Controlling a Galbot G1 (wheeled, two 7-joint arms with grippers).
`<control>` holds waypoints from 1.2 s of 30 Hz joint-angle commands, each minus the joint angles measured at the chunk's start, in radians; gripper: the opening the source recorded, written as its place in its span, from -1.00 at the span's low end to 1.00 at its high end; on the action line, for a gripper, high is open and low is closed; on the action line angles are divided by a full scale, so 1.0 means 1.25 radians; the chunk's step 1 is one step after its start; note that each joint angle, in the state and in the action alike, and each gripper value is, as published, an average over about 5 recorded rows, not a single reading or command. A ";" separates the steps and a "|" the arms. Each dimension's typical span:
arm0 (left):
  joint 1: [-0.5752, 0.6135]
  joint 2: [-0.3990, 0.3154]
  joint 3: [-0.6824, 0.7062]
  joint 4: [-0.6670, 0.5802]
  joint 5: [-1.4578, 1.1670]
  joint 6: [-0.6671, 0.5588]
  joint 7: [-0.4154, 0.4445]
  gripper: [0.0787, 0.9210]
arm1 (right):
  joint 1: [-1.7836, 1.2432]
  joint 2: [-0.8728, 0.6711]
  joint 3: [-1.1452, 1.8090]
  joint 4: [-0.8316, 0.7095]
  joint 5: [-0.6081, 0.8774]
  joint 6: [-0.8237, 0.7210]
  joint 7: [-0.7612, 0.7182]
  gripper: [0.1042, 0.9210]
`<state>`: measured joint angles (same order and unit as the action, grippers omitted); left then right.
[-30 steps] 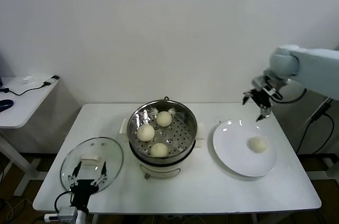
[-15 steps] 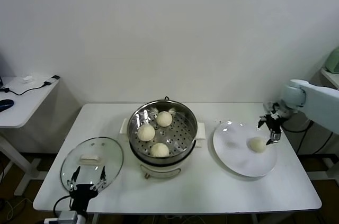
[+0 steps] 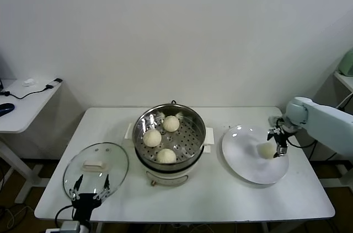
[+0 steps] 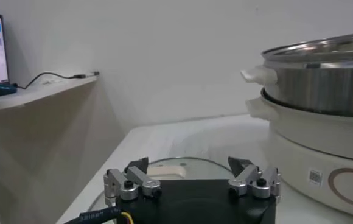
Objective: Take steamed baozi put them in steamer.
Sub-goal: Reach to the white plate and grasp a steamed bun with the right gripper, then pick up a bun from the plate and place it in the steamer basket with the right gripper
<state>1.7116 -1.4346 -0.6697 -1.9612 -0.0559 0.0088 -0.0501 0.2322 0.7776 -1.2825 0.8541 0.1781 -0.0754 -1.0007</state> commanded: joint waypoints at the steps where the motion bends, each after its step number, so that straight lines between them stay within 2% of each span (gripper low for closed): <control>1: 0.000 0.002 0.000 -0.002 0.000 0.001 0.000 0.77 | -0.059 0.019 0.065 -0.039 -0.028 -0.012 0.013 0.71; 9: 0.003 0.003 0.002 -0.011 -0.001 0.003 0.000 0.77 | 0.008 -0.017 0.009 0.043 0.001 -0.028 -0.003 0.27; 12: 0.004 0.003 0.004 -0.015 -0.002 0.005 0.001 0.77 | 0.094 -0.033 -0.047 0.095 0.041 -0.037 -0.004 0.24; 14: 0.005 0.003 0.006 -0.018 -0.002 0.005 0.001 0.77 | 0.200 -0.033 -0.128 0.142 0.115 -0.045 -0.003 0.24; 19: 0.006 0.008 0.010 -0.024 -0.002 0.004 0.001 0.77 | 0.527 0.022 -0.411 0.277 0.364 -0.082 0.003 0.23; 24: -0.001 0.012 0.017 -0.030 -0.004 0.005 0.002 0.77 | 0.747 0.107 -0.514 0.421 0.602 -0.140 0.016 0.24; 30: -0.010 0.013 0.025 -0.038 -0.007 0.007 0.005 0.77 | 0.797 0.227 -0.485 0.537 0.764 -0.204 0.091 0.24; 36: -0.014 0.015 0.030 -0.039 -0.006 0.005 0.005 0.77 | 0.715 0.351 -0.434 0.536 0.808 -0.247 0.157 0.24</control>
<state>1.6967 -1.4168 -0.6344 -2.0085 -0.0638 0.0163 -0.0446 1.0144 1.0105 -1.7719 1.3812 0.9294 -0.2963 -0.9008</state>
